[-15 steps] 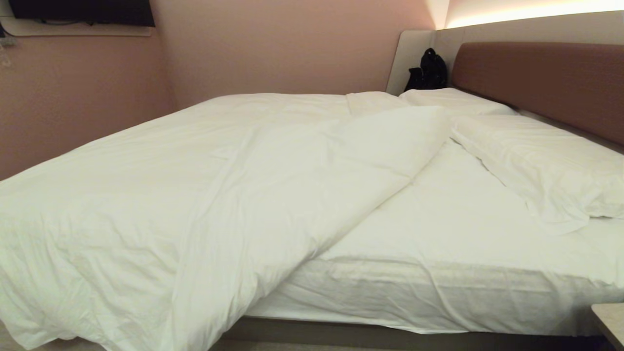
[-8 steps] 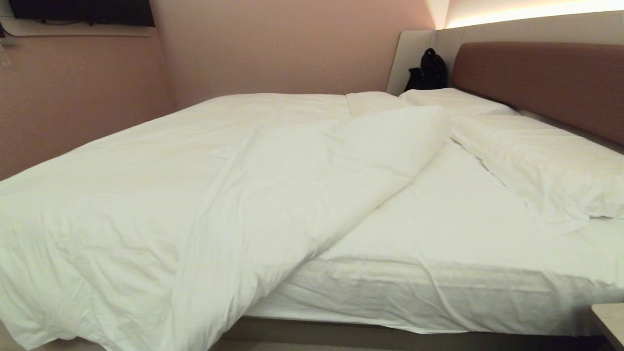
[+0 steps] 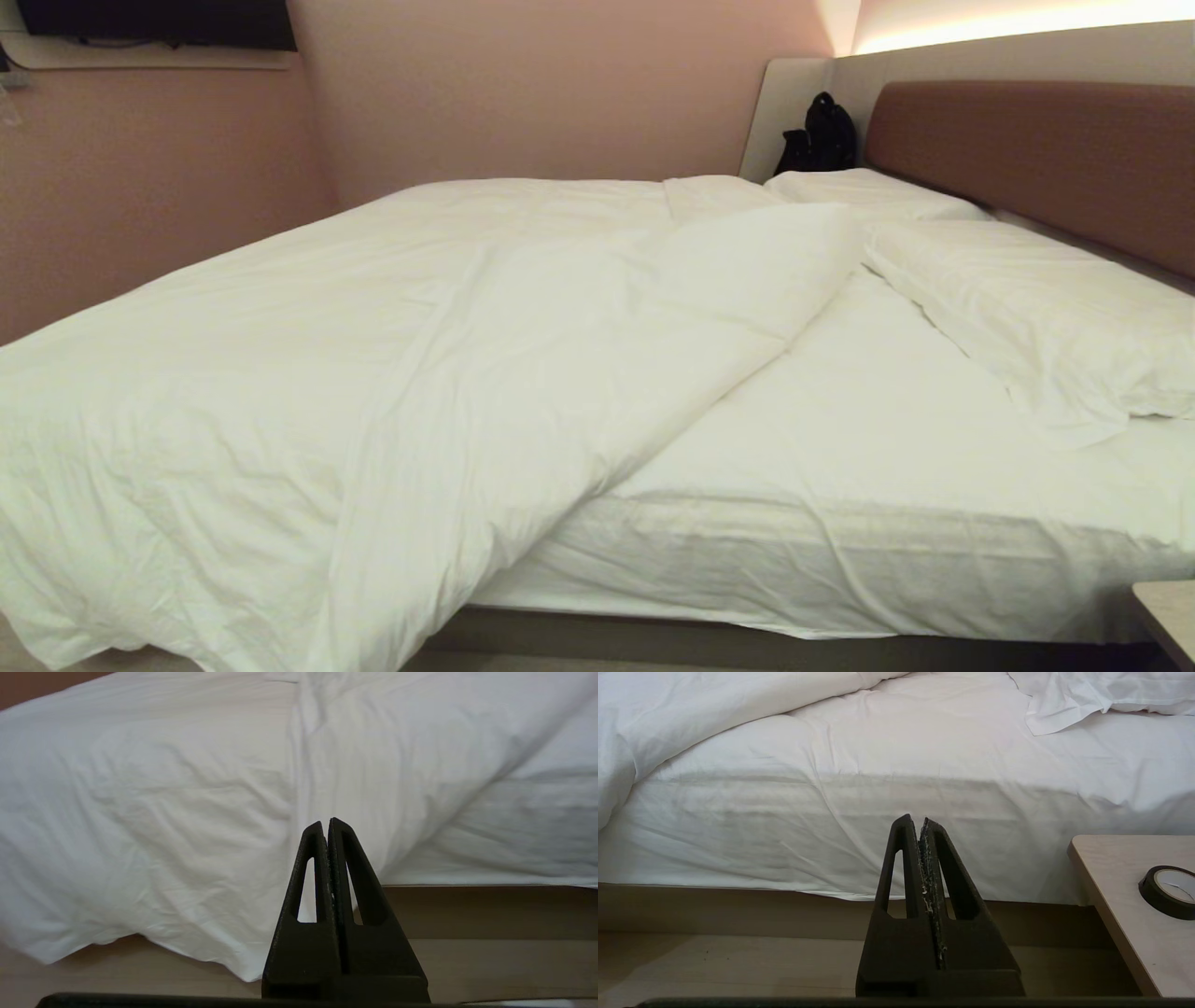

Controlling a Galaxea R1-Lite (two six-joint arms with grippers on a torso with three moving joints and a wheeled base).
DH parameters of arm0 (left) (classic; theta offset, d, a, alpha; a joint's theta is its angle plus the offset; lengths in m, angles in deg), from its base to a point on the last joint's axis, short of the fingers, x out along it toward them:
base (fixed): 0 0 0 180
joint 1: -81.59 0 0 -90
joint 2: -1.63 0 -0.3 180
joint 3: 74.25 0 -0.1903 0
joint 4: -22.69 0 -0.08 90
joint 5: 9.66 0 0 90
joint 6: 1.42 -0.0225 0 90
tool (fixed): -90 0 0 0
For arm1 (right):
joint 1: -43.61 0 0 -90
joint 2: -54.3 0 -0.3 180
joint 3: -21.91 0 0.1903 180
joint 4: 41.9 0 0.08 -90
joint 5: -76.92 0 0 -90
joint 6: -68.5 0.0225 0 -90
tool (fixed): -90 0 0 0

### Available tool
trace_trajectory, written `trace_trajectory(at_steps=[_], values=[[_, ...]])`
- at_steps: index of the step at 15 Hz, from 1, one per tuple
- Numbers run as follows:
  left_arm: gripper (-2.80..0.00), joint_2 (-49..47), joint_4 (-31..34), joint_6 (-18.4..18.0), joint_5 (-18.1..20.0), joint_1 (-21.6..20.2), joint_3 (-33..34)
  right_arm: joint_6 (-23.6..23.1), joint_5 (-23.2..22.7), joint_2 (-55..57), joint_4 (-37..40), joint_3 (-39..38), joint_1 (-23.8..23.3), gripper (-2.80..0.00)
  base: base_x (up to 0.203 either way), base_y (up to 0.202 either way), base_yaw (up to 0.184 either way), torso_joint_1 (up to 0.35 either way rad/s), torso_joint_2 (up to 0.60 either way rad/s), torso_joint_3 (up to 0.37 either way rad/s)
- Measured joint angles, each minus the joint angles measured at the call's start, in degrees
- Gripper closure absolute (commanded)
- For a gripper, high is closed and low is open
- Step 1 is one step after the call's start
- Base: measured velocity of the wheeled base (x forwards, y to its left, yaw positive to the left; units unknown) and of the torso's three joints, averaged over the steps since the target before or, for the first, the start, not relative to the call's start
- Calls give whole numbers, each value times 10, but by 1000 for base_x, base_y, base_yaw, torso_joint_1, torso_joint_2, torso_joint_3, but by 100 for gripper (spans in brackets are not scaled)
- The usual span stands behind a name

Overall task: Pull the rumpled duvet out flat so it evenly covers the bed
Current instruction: Hold the folded corner of the quilt

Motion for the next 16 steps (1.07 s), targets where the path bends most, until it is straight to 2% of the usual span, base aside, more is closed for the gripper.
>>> trace_trajectory(at_steps=[2,4,8,11,16], values=[[0,-7,36,24,34,0,-38,0,0,0,0,0,0,0,0,0,0,0,0,0],[0,-33,44,59,63,0,-74,0,0,0,0,0,0,0,0,0,0,0,0,0],[0,-143,33,158,126,5,-157,0,0,0,0,0,0,0,0,0,0,0,0,0],[0,-286,-30,245,162,6,-210,0,0,0,0,0,0,0,0,0,0,0,0,0],[0,-581,-198,330,205,6,-307,0,0,0,0,0,0,0,0,0,0,0,0,0]])
